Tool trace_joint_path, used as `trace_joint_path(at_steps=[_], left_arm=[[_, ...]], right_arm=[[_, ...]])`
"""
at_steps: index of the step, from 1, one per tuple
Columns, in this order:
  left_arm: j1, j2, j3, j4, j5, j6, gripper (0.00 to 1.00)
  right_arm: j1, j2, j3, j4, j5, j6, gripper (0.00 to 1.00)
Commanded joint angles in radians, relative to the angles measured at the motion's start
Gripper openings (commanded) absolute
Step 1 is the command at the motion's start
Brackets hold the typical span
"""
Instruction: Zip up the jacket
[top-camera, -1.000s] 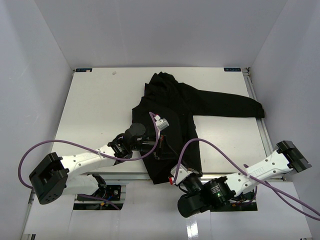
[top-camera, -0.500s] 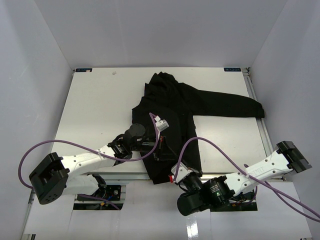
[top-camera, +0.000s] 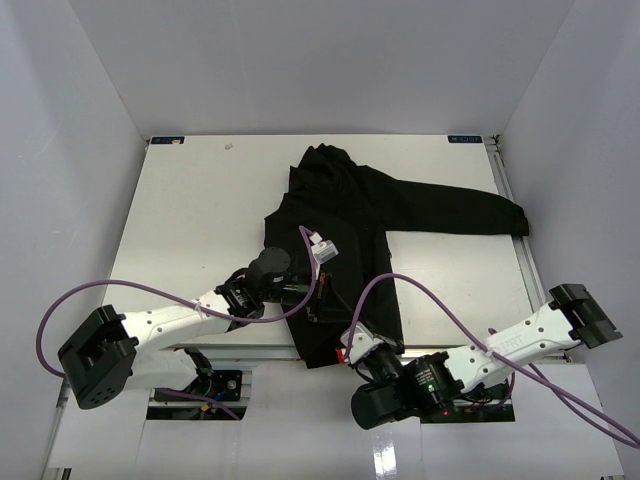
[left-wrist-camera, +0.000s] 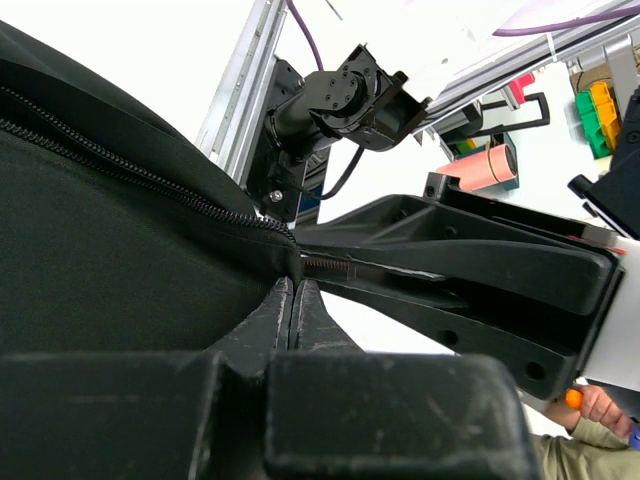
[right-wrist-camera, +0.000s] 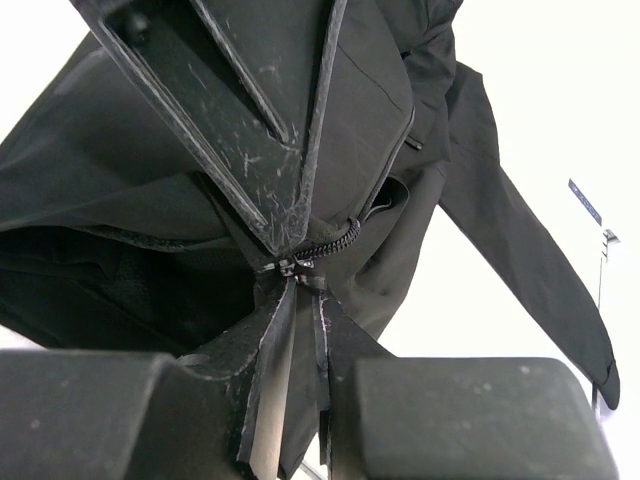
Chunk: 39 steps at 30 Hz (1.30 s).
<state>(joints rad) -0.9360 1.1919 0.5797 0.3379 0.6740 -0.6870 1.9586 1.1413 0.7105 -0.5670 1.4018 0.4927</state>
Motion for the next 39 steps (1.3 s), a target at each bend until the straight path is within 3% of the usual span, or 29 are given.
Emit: trace_joint_path(at_steps=[1, 4, 15, 19, 26, 34, 39], left_arm=[[-0.007, -0.038, 0.006, 0.042, 0.062, -0.019, 0.0], [-0.007, -0.039, 0.001, 0.05, 0.064, -0.019, 0.0], [-0.007, -0.044, -0.017, 0.015, 0.051, 0.006, 0.0], [-0.007, -0.054, -0.016, 0.009, 0.05, 0.004, 0.0], [-0.007, -0.052, -0.011, 0.003, 0.05, 0.006, 0.0], [-0.007, -0.058, -0.001, -0.035, 0.048, 0.023, 0.0], [-0.007, -0.058, -0.002, -0.026, 0.056, 0.021, 0.0]], right_arm=[[-0.007, 0.0, -0.003, 0.018, 0.031, 0.046, 0.18], [-0.01, -0.012, -0.008, 0.017, 0.036, 0.05, 0.08], [-0.025, -0.106, -0.019, 0.019, 0.078, 0.037, 0.08], [-0.025, -0.119, -0.008, 0.018, 0.027, 0.023, 0.08], [-0.023, -0.078, 0.023, 0.018, -0.108, -0.037, 0.27], [-0.024, -0.197, 0.047, -0.087, -0.152, -0.017, 0.43], [-0.024, -0.264, 0.073, -0.077, -0.243, -0.144, 0.44]])
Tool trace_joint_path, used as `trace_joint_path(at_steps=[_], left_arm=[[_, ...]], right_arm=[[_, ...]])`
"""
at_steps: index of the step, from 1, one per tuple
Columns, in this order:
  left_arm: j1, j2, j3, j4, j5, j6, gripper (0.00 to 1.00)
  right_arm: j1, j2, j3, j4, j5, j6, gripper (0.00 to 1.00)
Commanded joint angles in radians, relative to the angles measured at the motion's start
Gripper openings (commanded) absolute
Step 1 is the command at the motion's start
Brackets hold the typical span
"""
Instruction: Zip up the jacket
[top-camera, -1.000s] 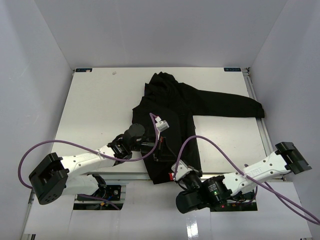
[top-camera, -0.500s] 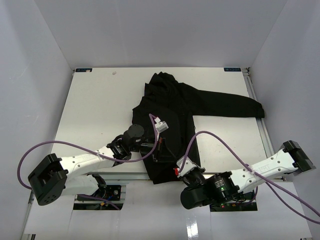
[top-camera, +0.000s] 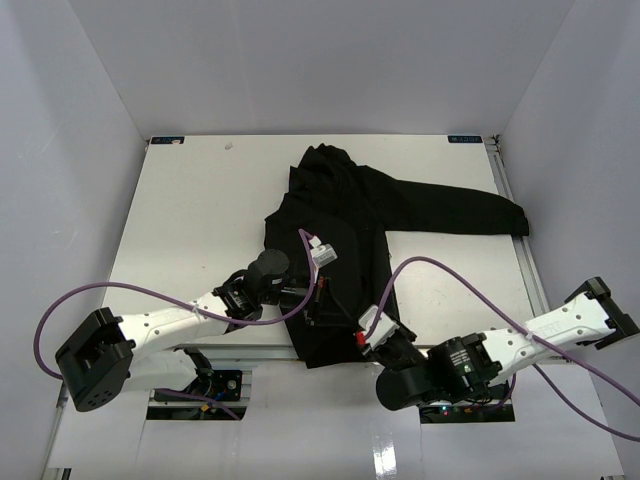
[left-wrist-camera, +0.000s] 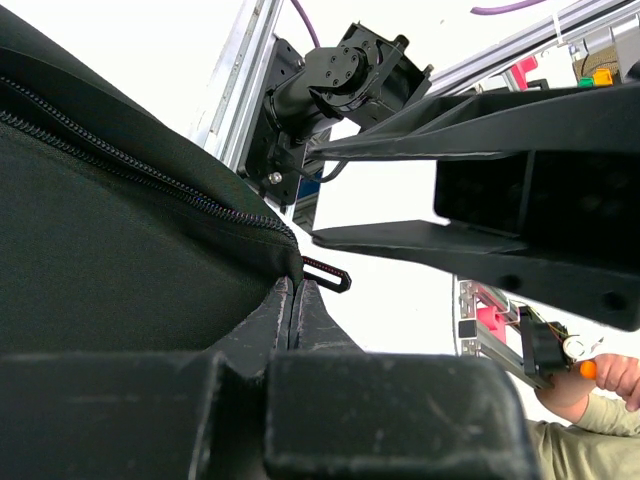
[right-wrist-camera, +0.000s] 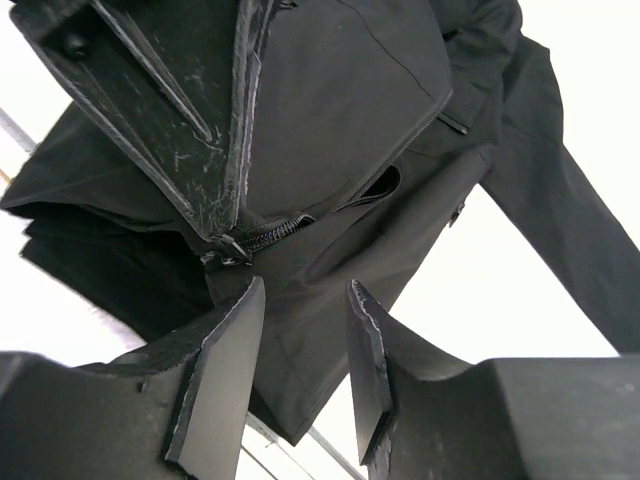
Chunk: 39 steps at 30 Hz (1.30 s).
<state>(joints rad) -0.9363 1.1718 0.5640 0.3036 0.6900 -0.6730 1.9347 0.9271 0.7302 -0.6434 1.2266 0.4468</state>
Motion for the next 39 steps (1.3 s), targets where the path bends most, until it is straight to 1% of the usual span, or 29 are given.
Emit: trace_joint_path(at_steps=[1, 3, 5, 6, 10, 12, 16, 22, 26, 30, 34, 39], left_arm=[[-0.006, -0.038, 0.013, 0.012, 0.042, 0.006, 0.0], [-0.006, -0.038, 0.012, 0.024, 0.052, 0.003, 0.0], [-0.006, -0.037, 0.01, 0.034, 0.067, 0.002, 0.0], [-0.006, -0.04, 0.007, 0.04, 0.073, 0.005, 0.0], [-0.006, -0.041, 0.005, 0.045, 0.082, 0.018, 0.0], [-0.006, -0.037, 0.005, 0.047, 0.089, 0.018, 0.0], [-0.006, -0.032, 0.007, 0.049, 0.095, 0.015, 0.0], [-0.006, -0.046, -0.003, 0.065, 0.103, 0.016, 0.0], [-0.006, -0.046, 0.0, 0.06, 0.105, 0.016, 0.0], [-0.006, -0.044, 0.002, 0.061, 0.109, 0.015, 0.0], [-0.006, -0.046, -0.002, 0.067, 0.109, 0.014, 0.0], [-0.006, -0.047, -0.004, 0.068, 0.114, 0.015, 0.0]], right_arm=[[0.0, -0.067, 0.051, 0.033, -0.108, -0.16, 0.44], [0.0, -0.105, 0.033, 0.132, -0.22, -0.275, 0.43], [0.0, -0.156, 0.0, 0.212, -0.276, -0.381, 0.41], [0.0, -0.196, -0.022, 0.25, -0.295, -0.46, 0.41], [0.001, -0.308, -0.126, 0.427, -0.352, -0.668, 0.42], [0.0, -0.348, -0.127, 0.434, -0.369, -0.707, 0.43], [-0.002, -0.326, -0.109, 0.41, -0.389, -0.725, 0.5], [-0.004, -0.274, -0.11, 0.406, -0.427, -0.808, 0.53], [-0.018, -0.283, -0.116, 0.399, -0.462, -0.824, 0.53], [-0.036, -0.264, -0.12, 0.401, -0.459, -0.829, 0.52], [-0.102, -0.193, -0.105, 0.4, -0.463, -0.839, 0.51], [-0.152, -0.171, -0.103, 0.401, -0.463, -0.843, 0.49]])
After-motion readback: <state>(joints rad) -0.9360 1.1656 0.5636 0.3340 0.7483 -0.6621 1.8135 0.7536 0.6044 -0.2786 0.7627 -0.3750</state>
